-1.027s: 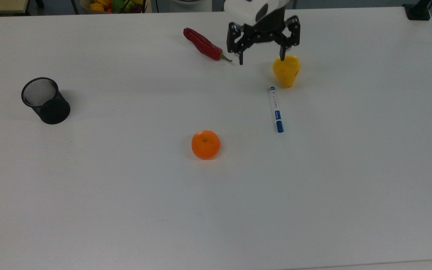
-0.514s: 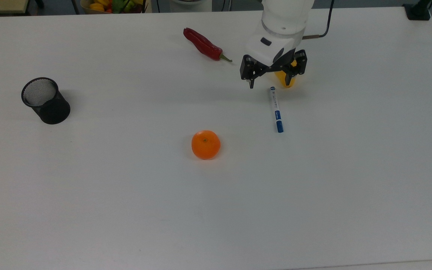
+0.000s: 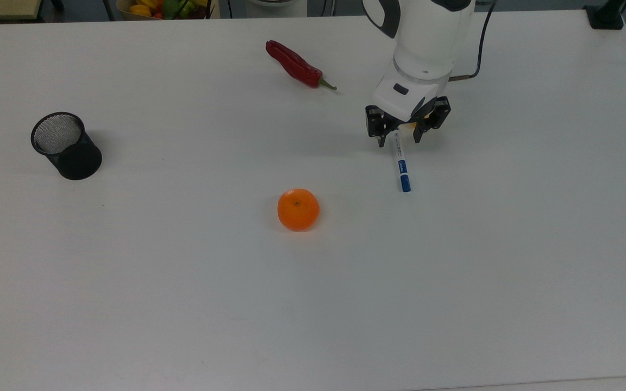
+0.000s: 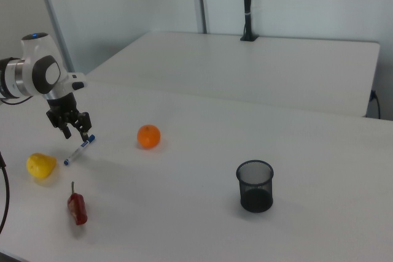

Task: Place marker
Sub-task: 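Close the gripper on the marker near its capped end, then lift the marker and carry it toward the black mesh pen cup, then lower the marker tip-first into the pen cup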

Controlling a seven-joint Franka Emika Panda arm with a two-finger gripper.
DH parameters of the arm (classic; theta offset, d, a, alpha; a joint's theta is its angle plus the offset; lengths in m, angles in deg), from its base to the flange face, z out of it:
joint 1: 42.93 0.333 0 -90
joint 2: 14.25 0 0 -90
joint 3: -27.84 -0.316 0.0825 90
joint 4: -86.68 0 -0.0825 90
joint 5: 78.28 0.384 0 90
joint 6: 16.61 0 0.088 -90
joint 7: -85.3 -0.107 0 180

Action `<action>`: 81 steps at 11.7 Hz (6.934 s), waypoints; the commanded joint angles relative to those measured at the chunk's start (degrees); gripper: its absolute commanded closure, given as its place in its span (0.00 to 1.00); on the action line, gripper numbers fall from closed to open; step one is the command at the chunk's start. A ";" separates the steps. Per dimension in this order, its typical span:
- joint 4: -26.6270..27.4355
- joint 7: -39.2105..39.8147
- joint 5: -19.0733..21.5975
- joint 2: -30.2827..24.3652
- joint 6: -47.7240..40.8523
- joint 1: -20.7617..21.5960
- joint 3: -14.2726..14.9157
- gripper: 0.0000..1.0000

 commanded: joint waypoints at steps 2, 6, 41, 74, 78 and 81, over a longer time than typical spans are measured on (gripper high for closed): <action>0.72 -5.83 -5.61 2.60 4.10 0.59 -0.97 0.40; 0.55 -6.11 -6.32 3.92 4.36 0.51 -0.97 0.40; 2.99 30.45 7.39 -25.79 -3.86 -8.63 26.88 1.00; 21.55 29.58 7.39 -6.80 51.83 -20.42 31.64 1.00; 26.21 29.49 8.45 -6.80 59.81 -19.88 31.20 1.00; 26.12 29.57 8.45 -6.71 60.00 -19.89 31.20 1.00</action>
